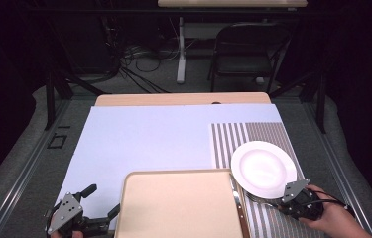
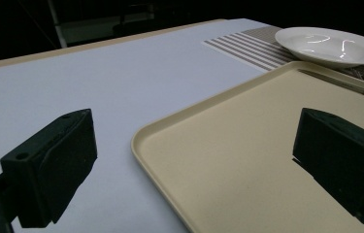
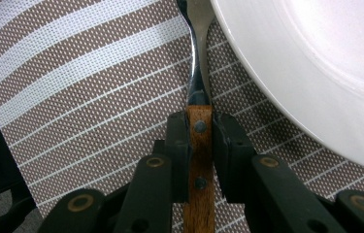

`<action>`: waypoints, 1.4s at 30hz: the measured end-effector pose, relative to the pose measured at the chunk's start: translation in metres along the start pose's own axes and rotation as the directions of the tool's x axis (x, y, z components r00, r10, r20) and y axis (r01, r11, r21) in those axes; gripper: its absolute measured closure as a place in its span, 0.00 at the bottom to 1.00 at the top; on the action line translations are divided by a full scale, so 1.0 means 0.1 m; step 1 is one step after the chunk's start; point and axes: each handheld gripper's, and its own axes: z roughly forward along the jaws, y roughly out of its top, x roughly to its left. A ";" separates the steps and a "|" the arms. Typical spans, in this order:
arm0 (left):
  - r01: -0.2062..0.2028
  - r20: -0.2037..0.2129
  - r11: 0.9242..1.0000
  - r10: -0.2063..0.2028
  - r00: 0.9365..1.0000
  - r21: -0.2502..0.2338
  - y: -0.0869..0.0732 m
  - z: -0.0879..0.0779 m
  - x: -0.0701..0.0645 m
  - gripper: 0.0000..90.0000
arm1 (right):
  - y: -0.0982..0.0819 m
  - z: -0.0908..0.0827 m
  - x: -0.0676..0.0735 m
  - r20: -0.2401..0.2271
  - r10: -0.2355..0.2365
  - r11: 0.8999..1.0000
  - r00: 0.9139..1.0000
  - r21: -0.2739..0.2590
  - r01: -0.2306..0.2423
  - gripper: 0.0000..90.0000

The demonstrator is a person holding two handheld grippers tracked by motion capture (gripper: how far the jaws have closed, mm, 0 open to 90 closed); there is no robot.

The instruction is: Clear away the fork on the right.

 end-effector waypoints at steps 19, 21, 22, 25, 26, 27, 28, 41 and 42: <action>0.004 0.000 1.000 -0.004 1.000 0.005 0.00 0.01 0.00 0.03 | 0.02 -0.02 0.05 -0.025 0.081 0.997 0.996 0.021 -0.081 0.86; 0.004 0.000 1.000 -0.004 1.000 0.005 0.00 0.01 0.01 0.03 | 0.02 -0.05 0.07 -0.043 0.093 0.995 0.995 0.023 -0.092 0.86; 0.003 0.000 1.000 -0.003 1.000 0.005 0.00 0.01 0.01 0.03 | 0.02 -0.05 0.07 -0.037 0.093 0.996 0.995 0.009 -0.092 0.86; 0.003 0.001 1.000 -0.003 1.000 0.007 0.00 0.00 0.01 0.03 | 0.03 -0.10 0.09 -0.059 0.127 0.992 0.990 0.001 -0.127 0.86; 0.003 0.000 1.000 -0.003 1.000 0.004 0.00 0.01 0.01 0.03 | 0.02 -0.09 0.09 -0.092 0.130 0.990 0.987 -0.044 -0.135 0.86; 0.003 0.000 1.000 -0.003 1.000 0.005 0.00 0.01 0.01 0.03 | 0.03 -0.13 0.11 -0.058 0.129 0.991 0.990 -0.020 -0.130 0.86; 0.003 -0.001 1.000 -0.003 1.000 0.004 0.00 0.01 0.01 0.03 | 0.03 -0.12 0.12 -0.087 0.140 0.988 0.986 -0.047 -0.144 0.86; 0.004 -0.001 1.000 -0.004 1.000 0.005 0.00 0.00 0.01 0.03 | 0.14 -0.27 0.23 -0.072 0.136 0.985 0.988 -0.093 -0.143 0.86; 0.004 -0.001 1.000 -0.004 1.000 0.006 0.00 0.00 0.01 0.03 | 0.15 -0.26 0.25 -0.067 0.145 0.982 0.987 -0.113 -0.152 0.86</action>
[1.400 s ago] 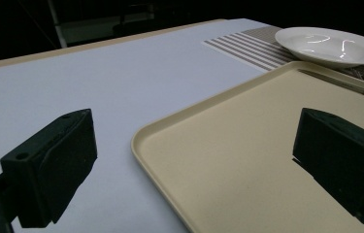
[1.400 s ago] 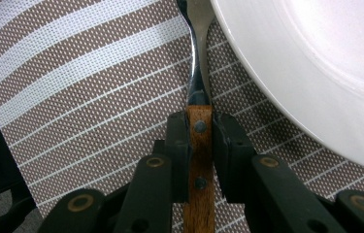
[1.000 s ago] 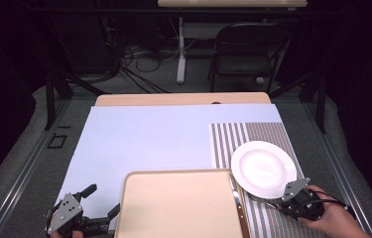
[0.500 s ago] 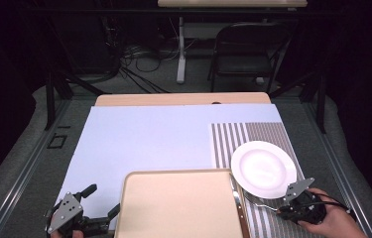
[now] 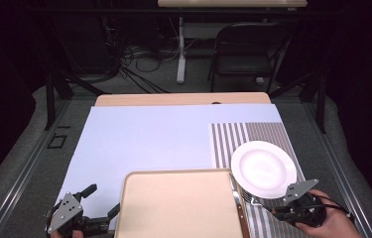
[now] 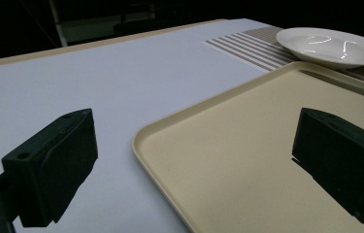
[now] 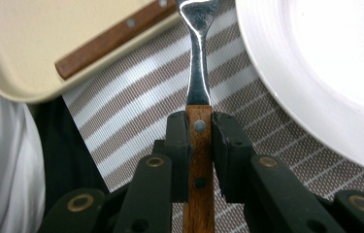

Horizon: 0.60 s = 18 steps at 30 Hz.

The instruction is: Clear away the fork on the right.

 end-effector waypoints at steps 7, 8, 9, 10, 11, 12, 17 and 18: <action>-0.004 -0.002 1.000 0.004 1.000 0.001 0.00 -0.01 0.00 0.03 | 0.11 -0.03 0.10 0.013 0.035 0.997 0.999 -0.063 -0.034 0.86; 0.001 0.000 1.000 -0.001 1.000 0.001 0.00 0.00 0.00 0.03 | 0.12 -0.03 0.11 0.021 0.039 0.997 0.999 -0.068 -0.037 0.86; -0.003 -0.001 1.000 0.003 1.000 0.001 0.00 -0.01 0.00 0.03 | 0.13 -0.04 0.13 0.031 0.054 0.996 0.998 -0.072 -0.051 0.86; -0.004 0.000 1.000 0.004 1.000 0.001 0.00 -0.01 0.00 0.03 | 0.14 -0.05 0.15 0.035 0.059 0.995 0.998 -0.077 -0.056 0.86; -0.005 0.000 1.000 0.005 1.000 0.002 0.00 -0.01 0.00 0.03 | 0.15 -0.06 0.17 0.048 0.068 0.995 0.997 -0.074 -0.064 0.86; -0.004 -0.001 1.000 0.004 1.000 0.000 0.00 -0.01 0.00 0.03 | 0.15 -0.06 0.18 0.038 0.080 0.993 0.996 -0.092 -0.077 0.86; 0.000 0.001 1.000 0.000 1.000 -0.007 0.00 -0.01 -0.01 0.03 | 0.17 -0.10 0.27 0.066 0.134 0.987 0.989 -0.102 -0.127 0.86; 0.000 0.001 1.000 0.000 1.000 -0.007 0.00 -0.01 0.00 0.03 | 0.18 -0.10 0.28 0.059 0.140 0.986 0.988 -0.104 -0.134 0.86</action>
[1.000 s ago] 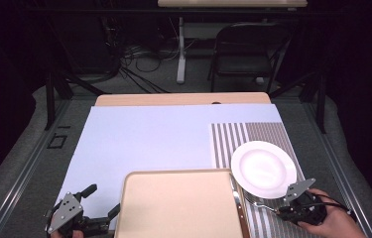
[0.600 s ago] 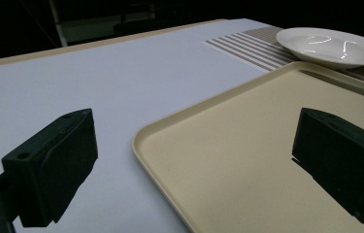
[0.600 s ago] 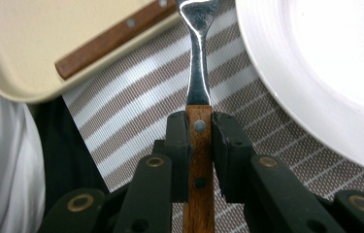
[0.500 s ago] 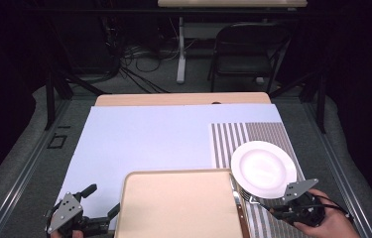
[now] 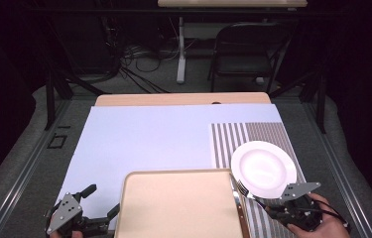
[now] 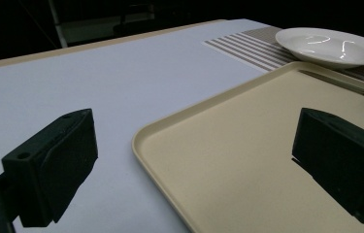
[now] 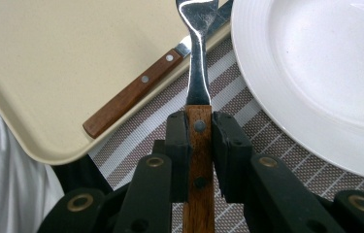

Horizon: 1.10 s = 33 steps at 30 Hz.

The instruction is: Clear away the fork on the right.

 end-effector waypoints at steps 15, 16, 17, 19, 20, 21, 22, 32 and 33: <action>0.000 0.001 1.000 0.000 1.000 -0.003 0.00 0.00 0.00 0.03 | 0.18 0.17 0.33 0.005 0.033 0.999 0.999 -0.034 -0.032 0.86; 0.000 -0.001 1.000 0.000 1.000 -0.003 0.00 0.00 0.00 0.03 | 0.20 0.19 0.36 -0.003 0.030 0.999 1.000 -0.034 -0.030 0.86; 0.000 0.001 1.000 0.000 1.000 -0.003 0.00 0.00 0.00 0.03 | 0.22 0.20 0.39 0.012 0.026 0.999 1.000 -0.037 -0.025 0.86; -0.004 0.001 1.000 0.004 1.000 -0.003 0.00 -0.01 0.00 0.03 | 0.26 0.24 0.44 -0.002 0.020 0.999 1.000 -0.045 -0.020 0.86; -0.005 0.001 1.000 0.005 1.000 -0.003 0.00 -0.01 0.00 0.03 | 0.28 0.27 0.46 -0.010 -0.003 0.999 1.000 -0.053 0.002 0.86; 0.000 0.002 1.000 0.000 1.000 -0.003 0.00 -0.01 0.00 0.03 | 0.30 0.30 0.49 -0.016 -0.005 0.998 1.000 -0.056 0.004 0.86; 0.000 0.000 1.000 0.000 1.000 -0.004 0.00 -0.01 0.00 0.03 | 0.33 0.33 0.52 -0.018 -0.015 0.998 1.000 -0.058 0.014 0.86; -0.001 0.003 1.000 0.001 1.000 -0.004 0.00 -0.01 0.00 0.03 | 0.53 0.54 0.75 -0.031 -0.049 0.997 0.998 -0.068 0.047 0.86; -0.001 0.003 1.000 0.001 1.000 -0.004 0.00 -0.01 0.01 0.03 | 0.54 0.55 0.76 -0.027 -0.045 0.997 0.999 -0.065 0.044 0.86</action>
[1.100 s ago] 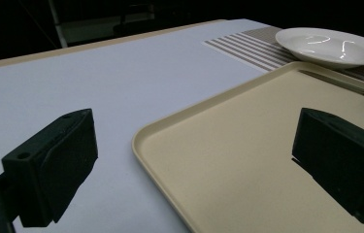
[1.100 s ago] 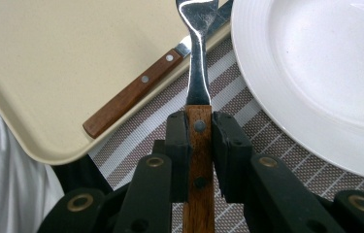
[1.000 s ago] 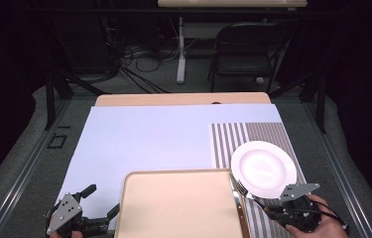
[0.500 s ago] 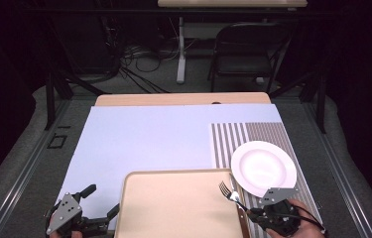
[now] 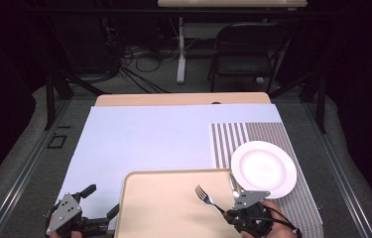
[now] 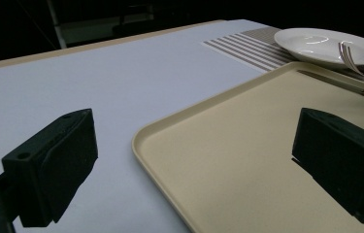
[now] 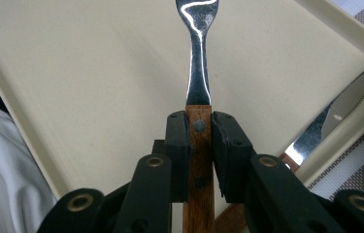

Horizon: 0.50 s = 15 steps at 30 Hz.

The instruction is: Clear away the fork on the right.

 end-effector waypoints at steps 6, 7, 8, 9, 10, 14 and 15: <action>-0.001 0.001 1.000 0.001 1.000 0.003 0.00 0.00 0.00 0.03 | 0.01 0.05 0.01 -0.004 0.005 1.000 1.000 0.001 -0.005 0.86; -0.002 0.003 1.000 0.002 1.000 0.003 0.00 0.00 0.00 0.03 | 0.00 0.05 0.01 -0.001 0.010 1.000 1.000 0.008 -0.010 0.86; -0.002 0.002 1.000 0.002 1.000 0.003 0.00 0.00 0.00 0.03 | 0.00 0.06 0.01 -0.003 0.012 1.000 1.000 0.009 -0.012 0.86; -0.001 0.003 1.000 0.001 1.000 0.003 0.00 0.00 0.00 0.03 | -0.01 0.07 0.00 0.000 0.014 1.000 1.000 0.009 -0.014 0.86; 0.002 0.003 1.000 -0.002 1.000 0.003 0.00 0.01 -0.01 0.03 | -0.01 0.07 -0.01 0.002 0.022 1.000 1.000 0.011 -0.022 0.86; 0.002 0.002 1.000 -0.002 1.000 0.005 0.00 0.01 0.00 0.03 | -0.04 0.12 -0.03 -0.008 0.037 0.999 0.999 0.016 -0.037 0.86; 0.001 0.003 1.000 -0.001 1.000 0.006 0.00 0.01 0.00 0.03 | -0.04 0.13 -0.03 0.002 0.041 0.999 0.999 0.030 -0.041 0.86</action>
